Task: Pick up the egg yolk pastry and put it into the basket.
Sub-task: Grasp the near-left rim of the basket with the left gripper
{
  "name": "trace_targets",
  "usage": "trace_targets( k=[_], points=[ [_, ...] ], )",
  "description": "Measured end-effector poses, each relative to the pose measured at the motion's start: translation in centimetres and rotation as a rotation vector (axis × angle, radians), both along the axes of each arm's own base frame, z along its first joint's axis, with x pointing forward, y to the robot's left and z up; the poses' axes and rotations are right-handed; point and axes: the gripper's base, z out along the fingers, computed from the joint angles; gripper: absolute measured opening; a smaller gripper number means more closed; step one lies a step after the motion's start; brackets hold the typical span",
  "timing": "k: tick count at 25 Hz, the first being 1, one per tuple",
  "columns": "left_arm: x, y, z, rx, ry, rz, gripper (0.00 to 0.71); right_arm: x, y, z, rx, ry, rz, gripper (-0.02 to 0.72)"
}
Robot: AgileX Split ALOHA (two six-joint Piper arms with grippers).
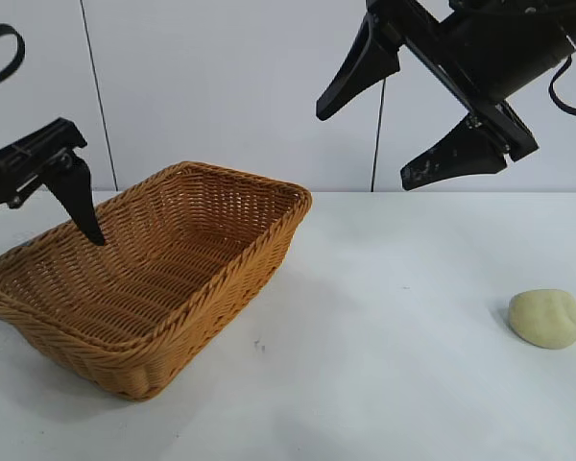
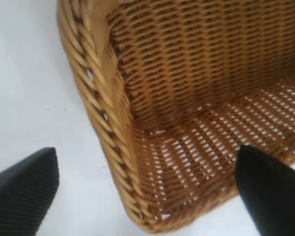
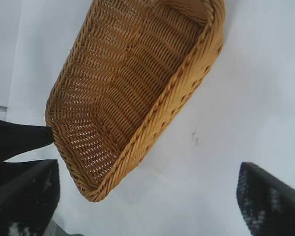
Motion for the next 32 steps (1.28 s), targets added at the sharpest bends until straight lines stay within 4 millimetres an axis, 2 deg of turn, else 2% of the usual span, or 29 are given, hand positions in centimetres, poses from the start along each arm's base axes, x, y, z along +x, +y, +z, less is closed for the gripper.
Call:
trace_targets(
  k=[8,15,17,19,23,24,27,32],
  points=[
    [1.4,-0.2,-5.3,0.047,0.081,0.028,0.696,-0.2,0.1,0.0,0.003,0.013,0.013,0.695],
    [1.5,-0.2,-5.7,0.047,0.086,0.048,0.685,-0.2,0.1,0.0,0.004,0.014,0.014,0.695],
    [1.5,-0.2,-5.7,0.045,0.088,0.055,0.615,-0.2,0.1,0.0,0.004,0.015,0.015,0.695],
    [1.5,-0.2,-5.7,0.045,0.088,0.057,0.502,-0.2,0.1,0.0,0.004,0.015,0.015,0.695],
    [1.5,-0.1,-5.8,0.034,0.095,0.082,0.112,-0.2,0.1,0.0,0.004,0.015,0.015,0.695],
    [1.6,-0.1,-5.7,0.033,0.088,0.081,0.087,-0.2,0.1,0.0,0.004,0.015,0.015,0.695],
    [1.7,-0.3,-5.4,0.031,0.108,0.064,0.084,-0.2,0.1,0.0,0.004,0.015,0.015,0.695],
    [4.0,-1.3,-2.6,0.042,0.062,-0.094,0.083,-0.2,0.1,0.0,0.004,0.015,0.015,0.695]
  ],
)
